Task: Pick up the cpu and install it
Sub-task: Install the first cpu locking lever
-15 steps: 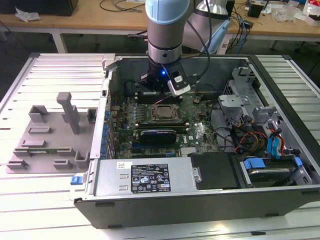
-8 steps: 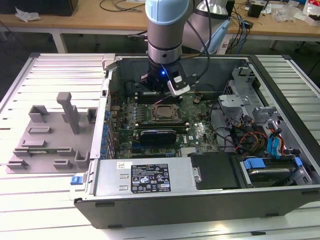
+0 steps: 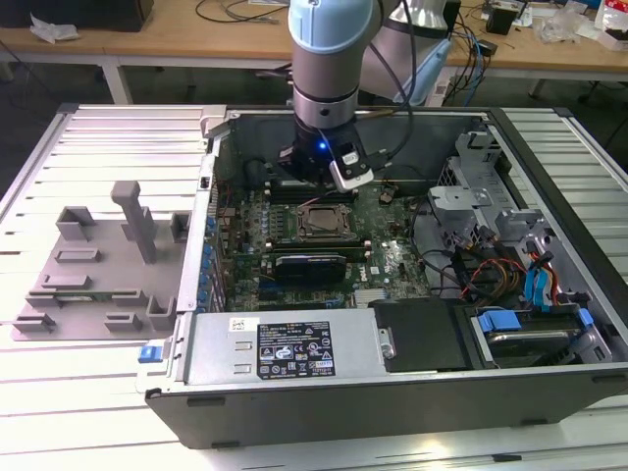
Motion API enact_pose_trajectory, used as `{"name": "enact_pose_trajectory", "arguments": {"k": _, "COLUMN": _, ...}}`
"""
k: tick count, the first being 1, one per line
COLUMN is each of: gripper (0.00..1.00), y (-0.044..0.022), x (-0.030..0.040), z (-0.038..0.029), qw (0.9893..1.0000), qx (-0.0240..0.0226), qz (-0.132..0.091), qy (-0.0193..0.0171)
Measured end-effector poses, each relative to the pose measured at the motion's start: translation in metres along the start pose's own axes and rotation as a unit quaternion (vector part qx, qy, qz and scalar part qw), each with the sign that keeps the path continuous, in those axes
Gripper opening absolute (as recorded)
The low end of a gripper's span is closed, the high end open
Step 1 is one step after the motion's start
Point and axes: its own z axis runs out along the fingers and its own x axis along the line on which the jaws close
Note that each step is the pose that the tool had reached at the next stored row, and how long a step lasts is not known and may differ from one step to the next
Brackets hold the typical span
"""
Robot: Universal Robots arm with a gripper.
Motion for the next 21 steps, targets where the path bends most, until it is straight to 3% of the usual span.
{"name": "enact_pose_trajectory", "arguments": {"k": 7, "gripper": 0.11, "y": 0.0051, "x": 0.0000, "z": 0.0031, "qw": 0.9998, "qx": 0.0045, "qz": 0.017, "qy": -0.0043}}
{"name": "enact_pose_trajectory", "arguments": {"k": 14, "gripper": 0.11, "y": 0.0075, "x": 0.0005, "z": 0.0091, "qw": 0.9994, "qx": 0.0160, "qz": 0.029, "qy": -0.0083}}
{"name": "enact_pose_trajectory", "arguments": {"k": 19, "gripper": 0.11, "y": 0.0082, "x": 0.0004, "z": 0.0153, "qw": 0.9989, "qx": 0.0217, "qz": 0.039, "qy": -0.0111}}
{"name": "enact_pose_trajectory", "arguments": {"k": 21, "gripper": 0.11, "y": 0.0081, "x": 0.0001, "z": 0.0160, "qw": 0.9988, "qx": 0.0220, "qz": 0.042, "qy": -0.0118}}
